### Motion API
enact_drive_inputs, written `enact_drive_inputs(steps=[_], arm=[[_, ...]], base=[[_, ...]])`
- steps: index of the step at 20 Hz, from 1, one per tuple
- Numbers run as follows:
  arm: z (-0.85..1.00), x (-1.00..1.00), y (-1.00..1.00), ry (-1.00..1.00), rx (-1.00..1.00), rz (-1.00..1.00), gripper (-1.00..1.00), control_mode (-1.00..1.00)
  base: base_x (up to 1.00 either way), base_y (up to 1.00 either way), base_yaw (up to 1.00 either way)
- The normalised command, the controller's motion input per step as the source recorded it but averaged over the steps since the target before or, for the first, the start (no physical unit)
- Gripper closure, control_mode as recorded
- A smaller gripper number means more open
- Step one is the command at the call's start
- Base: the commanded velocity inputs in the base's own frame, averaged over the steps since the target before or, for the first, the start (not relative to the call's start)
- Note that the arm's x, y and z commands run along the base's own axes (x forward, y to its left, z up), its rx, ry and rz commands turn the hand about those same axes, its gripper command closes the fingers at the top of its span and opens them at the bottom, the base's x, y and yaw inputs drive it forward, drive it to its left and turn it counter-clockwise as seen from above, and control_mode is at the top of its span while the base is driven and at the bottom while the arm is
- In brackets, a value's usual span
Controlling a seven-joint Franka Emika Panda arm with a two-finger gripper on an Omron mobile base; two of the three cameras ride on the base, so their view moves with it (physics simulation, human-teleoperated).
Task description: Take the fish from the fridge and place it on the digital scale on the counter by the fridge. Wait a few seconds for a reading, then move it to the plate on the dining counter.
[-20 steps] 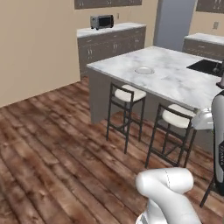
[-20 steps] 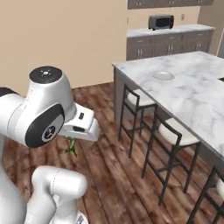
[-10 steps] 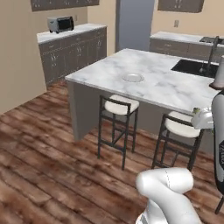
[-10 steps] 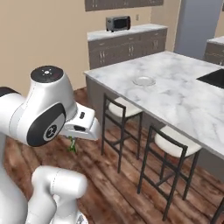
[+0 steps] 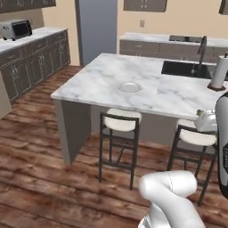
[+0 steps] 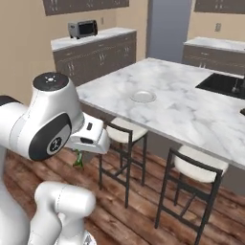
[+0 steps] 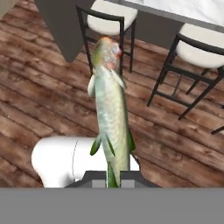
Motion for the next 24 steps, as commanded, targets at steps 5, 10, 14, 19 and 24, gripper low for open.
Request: enact_drive_inputs(steps=[5,10,14,19,24], arm=[[0.00,0.00,0.00,0.00,0.00,0.00,1.00,1.00],[0.00,0.00,0.00,0.00,0.00,0.00,1.00,1.00],[0.00,0.00,0.00,0.00,0.00,0.00,1.00,1.00],[0.00,0.00,0.00,0.00,0.00,0.00,1.00,1.00],[0.00,0.00,0.00,0.00,0.00,0.00,1.00,1.00]], base=[[1.00,0.74,-0.45],[1.00,0.70,-0.44],[1.00,0.47,-0.42],[1.00,0.08,-0.27],[0.75,0.00,-0.08]])
